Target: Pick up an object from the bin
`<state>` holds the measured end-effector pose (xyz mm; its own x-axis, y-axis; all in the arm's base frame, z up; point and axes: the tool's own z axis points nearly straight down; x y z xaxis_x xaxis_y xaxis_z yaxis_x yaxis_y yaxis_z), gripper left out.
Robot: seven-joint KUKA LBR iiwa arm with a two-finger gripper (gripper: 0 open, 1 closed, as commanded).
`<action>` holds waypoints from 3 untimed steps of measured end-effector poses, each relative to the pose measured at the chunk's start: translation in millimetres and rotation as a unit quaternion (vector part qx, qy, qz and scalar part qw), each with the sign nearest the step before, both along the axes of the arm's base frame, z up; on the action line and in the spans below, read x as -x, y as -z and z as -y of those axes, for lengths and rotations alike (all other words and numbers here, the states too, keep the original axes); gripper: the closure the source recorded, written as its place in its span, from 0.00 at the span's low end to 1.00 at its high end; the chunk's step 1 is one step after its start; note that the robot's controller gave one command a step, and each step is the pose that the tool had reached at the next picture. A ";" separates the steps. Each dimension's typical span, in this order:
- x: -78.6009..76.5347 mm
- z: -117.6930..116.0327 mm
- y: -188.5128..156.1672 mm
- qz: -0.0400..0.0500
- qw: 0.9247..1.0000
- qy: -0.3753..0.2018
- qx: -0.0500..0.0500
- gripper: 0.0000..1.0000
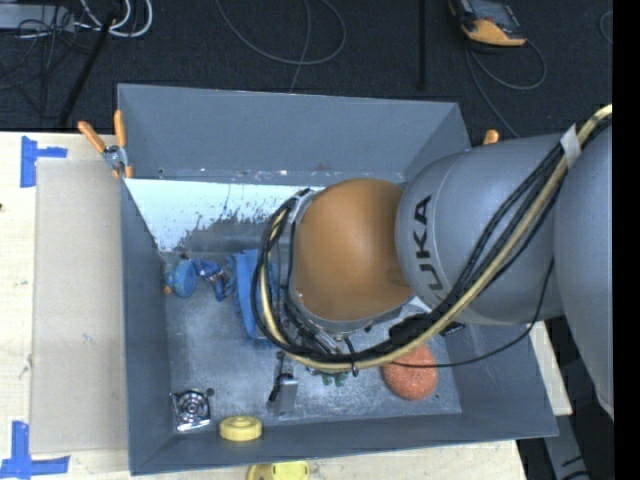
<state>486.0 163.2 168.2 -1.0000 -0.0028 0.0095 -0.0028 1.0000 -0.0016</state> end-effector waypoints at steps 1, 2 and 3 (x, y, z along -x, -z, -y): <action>-1.9 0.7 -4.1 0.004 1.000 0.002 -0.001 0.00; -1.4 7.6 -3.5 0.004 1.000 -0.009 -0.002 0.00; -47.3 31.3 15.6 0.005 1.000 -0.022 0.000 0.00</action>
Offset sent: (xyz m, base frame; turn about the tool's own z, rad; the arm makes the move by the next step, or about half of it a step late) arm 0.0047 -0.1249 -0.0049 -0.1168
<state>533.3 131.9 152.5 -0.9989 -0.0477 -0.0015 -0.0477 0.9989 -0.0015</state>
